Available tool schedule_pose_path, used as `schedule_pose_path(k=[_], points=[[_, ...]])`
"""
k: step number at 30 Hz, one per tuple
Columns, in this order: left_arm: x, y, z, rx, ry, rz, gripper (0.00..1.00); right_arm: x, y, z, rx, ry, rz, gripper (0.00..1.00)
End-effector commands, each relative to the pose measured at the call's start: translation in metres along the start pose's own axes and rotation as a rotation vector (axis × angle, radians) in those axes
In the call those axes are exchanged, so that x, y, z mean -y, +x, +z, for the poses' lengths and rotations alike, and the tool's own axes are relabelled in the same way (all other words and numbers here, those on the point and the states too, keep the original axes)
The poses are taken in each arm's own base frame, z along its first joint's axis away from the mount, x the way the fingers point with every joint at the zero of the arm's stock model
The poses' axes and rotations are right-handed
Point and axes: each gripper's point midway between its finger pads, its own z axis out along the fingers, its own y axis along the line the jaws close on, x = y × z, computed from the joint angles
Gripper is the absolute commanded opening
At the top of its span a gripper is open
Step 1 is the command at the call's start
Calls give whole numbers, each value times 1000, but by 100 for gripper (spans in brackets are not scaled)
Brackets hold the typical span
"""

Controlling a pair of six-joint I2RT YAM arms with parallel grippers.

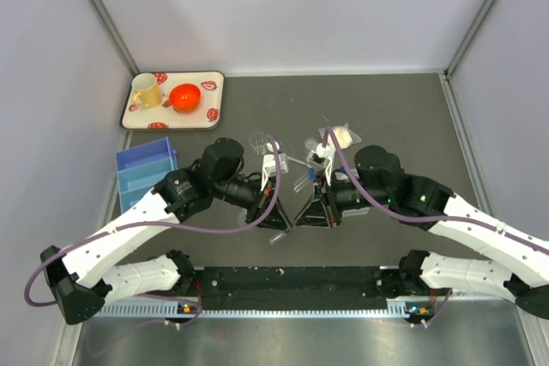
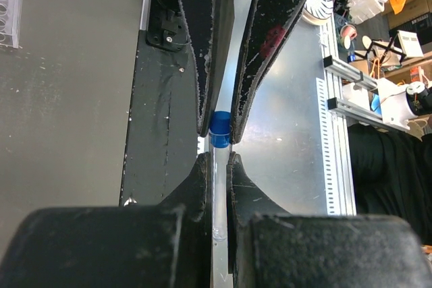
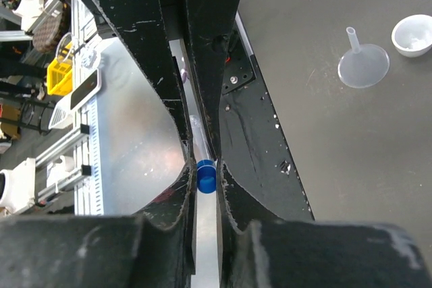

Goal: Organize the chemistry lab equipment

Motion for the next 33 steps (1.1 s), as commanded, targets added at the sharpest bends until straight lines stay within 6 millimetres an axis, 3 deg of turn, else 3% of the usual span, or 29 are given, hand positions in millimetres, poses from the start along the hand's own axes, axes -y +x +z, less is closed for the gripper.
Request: schedule_pose_path(k=[1,9,13,14,15,17,18,21,24,25,29,32,33], points=[[5,-12,0,42,11,60,0,-10,-7,2,30,-40,-23,3],[-4,-19,3,47,-26,55,0,-15,-5,2,28,-48,-19,0],[-7,-27,4,57,-42,57,11,-16,-4,0,31,-51,-20,0],[-8,-27,5,54,-44,54,21,-17,-4,0,32,-50,-19,0],[-10,-28,5,59,-63,52,44,-16,-5,-1,37,-47,-20,0],[-14,-32,4,65,-87,48,62,-16,-6,-2,43,-40,-18,0],[-20,-35,4,72,-123,45,77,-15,-8,-4,52,-31,-20,0],[-25,-42,0,86,-172,47,92,-10,-9,-6,63,12,-24,0],[-34,-50,-10,103,-280,51,95,2,-10,-9,60,86,-24,0],[-48,-49,-16,104,-376,34,95,4,-10,-11,63,106,-26,0],[-71,-58,-46,150,-617,14,94,26,-15,-24,77,257,-38,0],[-78,-64,-70,211,-744,6,94,51,-16,-40,87,418,-37,0],[-75,-66,-76,231,-761,9,94,70,-15,-51,87,523,-27,0]])
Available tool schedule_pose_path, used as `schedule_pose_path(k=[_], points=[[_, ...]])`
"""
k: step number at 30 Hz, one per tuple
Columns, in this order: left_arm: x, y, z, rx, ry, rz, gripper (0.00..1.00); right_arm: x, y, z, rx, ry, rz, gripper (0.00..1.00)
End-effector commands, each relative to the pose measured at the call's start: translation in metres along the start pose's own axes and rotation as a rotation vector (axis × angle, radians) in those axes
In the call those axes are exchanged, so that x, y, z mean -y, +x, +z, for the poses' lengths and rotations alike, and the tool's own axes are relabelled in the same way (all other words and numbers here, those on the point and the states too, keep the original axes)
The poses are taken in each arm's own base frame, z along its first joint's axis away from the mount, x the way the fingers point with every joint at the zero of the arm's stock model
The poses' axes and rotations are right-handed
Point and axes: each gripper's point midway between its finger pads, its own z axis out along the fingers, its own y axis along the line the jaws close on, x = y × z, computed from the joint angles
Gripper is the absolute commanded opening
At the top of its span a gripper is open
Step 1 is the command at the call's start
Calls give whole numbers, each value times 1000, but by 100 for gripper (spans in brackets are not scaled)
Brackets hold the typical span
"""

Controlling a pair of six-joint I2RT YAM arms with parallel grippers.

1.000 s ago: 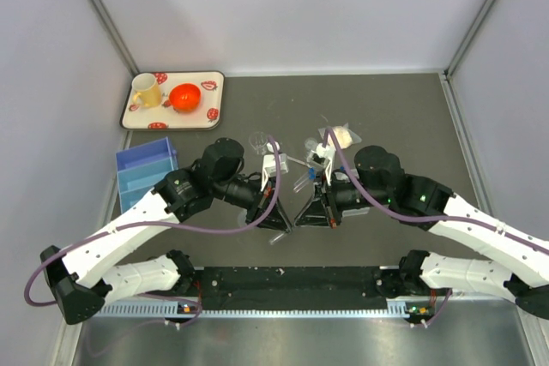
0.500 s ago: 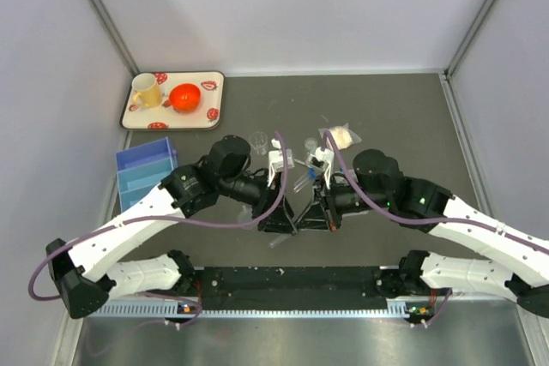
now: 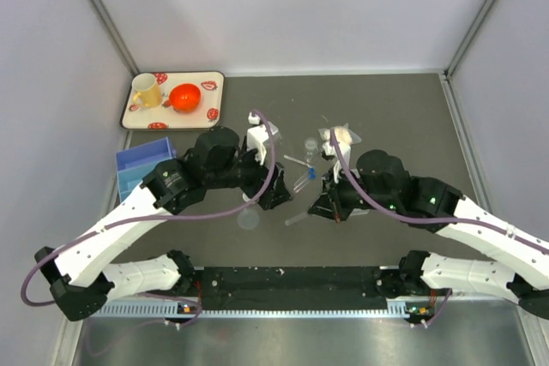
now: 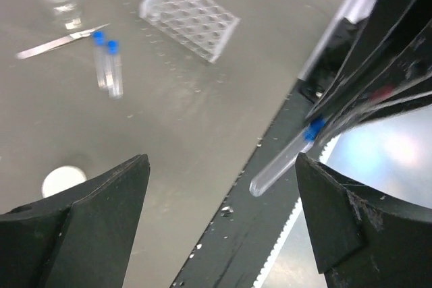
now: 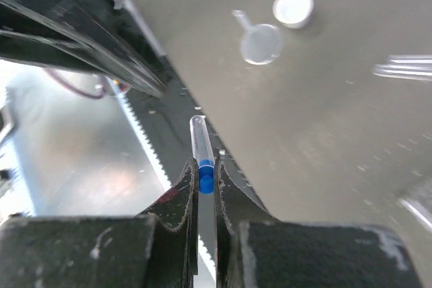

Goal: Organize the chemistry lab equipment

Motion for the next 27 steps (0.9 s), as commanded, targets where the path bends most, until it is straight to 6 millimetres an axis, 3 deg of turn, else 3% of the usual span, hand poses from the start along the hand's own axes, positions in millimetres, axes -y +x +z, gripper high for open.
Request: schedule_pose_path(k=[1,6,12,20,27], points=[[-31,-21,-34,120,-246,-7,93,49,-22,-30,85,305,-22,0],[-55,-18,-46,157,-395,-58,92,117,-26,-55,105,660,12,0],[-61,-4,-40,137,-406,-69,91,170,-17,-70,114,950,47,0],[-65,1,-36,136,-411,-68,91,198,-1,-67,111,1042,72,0],[-67,3,-31,130,-410,-63,91,208,17,-45,67,1018,97,0]])
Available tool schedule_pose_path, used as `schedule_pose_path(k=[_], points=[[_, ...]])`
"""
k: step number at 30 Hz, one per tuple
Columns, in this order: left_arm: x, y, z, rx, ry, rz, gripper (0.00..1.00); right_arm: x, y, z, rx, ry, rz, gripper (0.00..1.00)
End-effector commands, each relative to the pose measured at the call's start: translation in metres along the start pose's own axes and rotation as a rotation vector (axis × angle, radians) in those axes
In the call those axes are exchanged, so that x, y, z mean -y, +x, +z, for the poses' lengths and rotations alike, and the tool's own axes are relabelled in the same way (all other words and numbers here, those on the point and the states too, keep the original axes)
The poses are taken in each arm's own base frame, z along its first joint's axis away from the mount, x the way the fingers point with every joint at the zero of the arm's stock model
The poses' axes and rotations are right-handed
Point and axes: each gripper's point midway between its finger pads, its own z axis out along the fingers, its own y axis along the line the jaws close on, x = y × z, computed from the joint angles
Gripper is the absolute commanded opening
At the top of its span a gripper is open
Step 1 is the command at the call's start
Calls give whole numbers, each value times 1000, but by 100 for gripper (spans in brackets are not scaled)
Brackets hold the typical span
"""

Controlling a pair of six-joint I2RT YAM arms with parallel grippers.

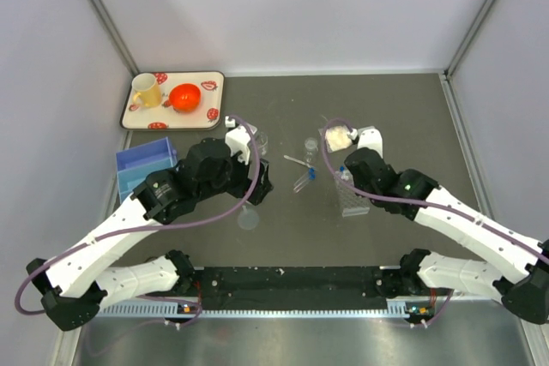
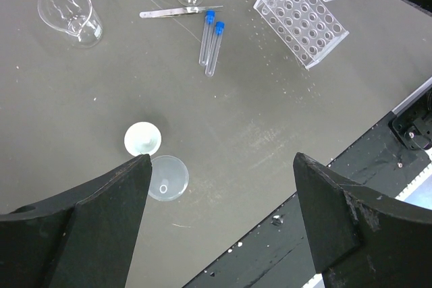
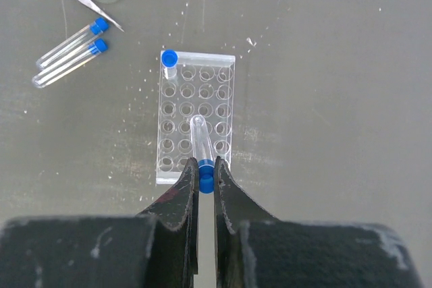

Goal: Organize the chemistry lab equipment

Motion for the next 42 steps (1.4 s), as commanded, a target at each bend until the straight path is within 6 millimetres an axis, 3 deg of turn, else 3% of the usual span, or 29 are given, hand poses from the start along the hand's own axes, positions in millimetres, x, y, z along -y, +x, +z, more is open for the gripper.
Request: schedule_pose_path(k=[1,18,42], points=[[1,-13,0,60,2,-12,91,-9,-2,13,15,-12,40,0],[0,-10,5,48,-7,-1,91,-34,10,38,-56,-61,-3,0],[-2,-9,9,39,-13,5,91,-34,15,54,-81,-36,-22,0]])
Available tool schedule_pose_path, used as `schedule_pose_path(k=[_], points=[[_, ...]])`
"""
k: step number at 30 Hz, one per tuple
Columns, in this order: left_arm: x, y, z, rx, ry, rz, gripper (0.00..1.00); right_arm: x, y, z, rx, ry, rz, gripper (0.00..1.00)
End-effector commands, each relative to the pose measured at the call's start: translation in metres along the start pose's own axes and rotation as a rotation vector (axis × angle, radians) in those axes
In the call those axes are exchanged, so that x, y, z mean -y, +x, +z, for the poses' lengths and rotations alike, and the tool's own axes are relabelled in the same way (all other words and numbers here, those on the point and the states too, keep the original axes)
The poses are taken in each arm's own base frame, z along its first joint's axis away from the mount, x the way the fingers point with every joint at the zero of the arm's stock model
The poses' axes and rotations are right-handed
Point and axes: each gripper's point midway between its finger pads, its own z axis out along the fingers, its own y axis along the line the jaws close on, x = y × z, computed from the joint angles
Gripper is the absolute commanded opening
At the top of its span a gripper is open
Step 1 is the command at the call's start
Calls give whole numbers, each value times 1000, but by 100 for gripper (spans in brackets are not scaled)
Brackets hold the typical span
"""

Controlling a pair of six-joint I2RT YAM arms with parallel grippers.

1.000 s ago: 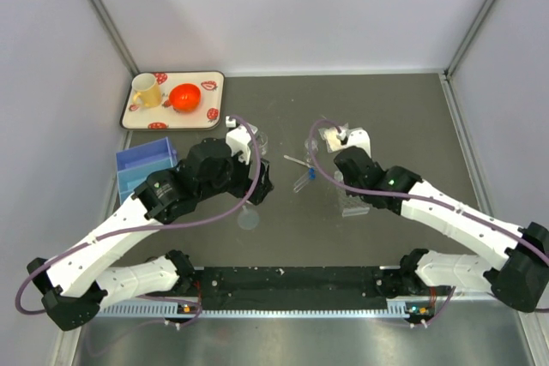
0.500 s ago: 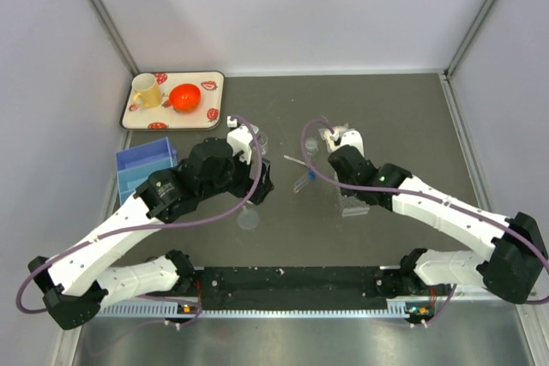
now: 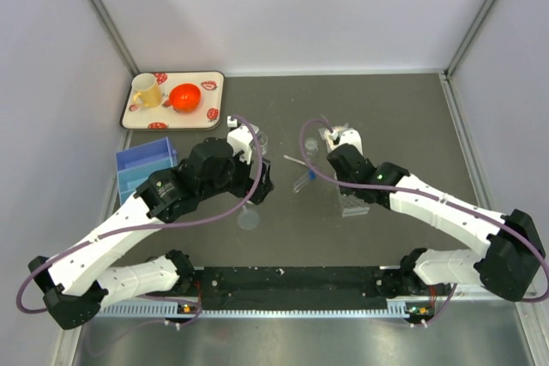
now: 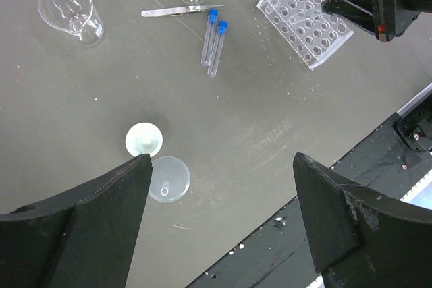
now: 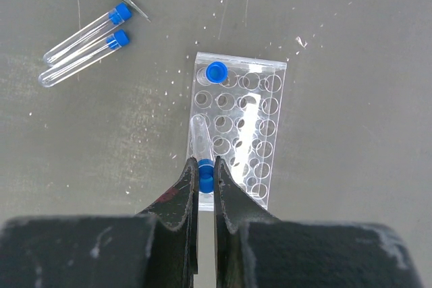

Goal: Organize the chemistry lab equipment

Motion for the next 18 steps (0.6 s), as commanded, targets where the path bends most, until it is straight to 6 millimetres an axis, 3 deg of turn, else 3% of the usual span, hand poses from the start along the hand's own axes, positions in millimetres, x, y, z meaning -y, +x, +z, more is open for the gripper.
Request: schedule_pose_path(k=[1,18], points=[[1,-12,3,48,-1,3,91,2,-10,4,35,10,21,0],[-2,-11,7,39,-20,15,91,9,-15,19,34,29,34,0]])
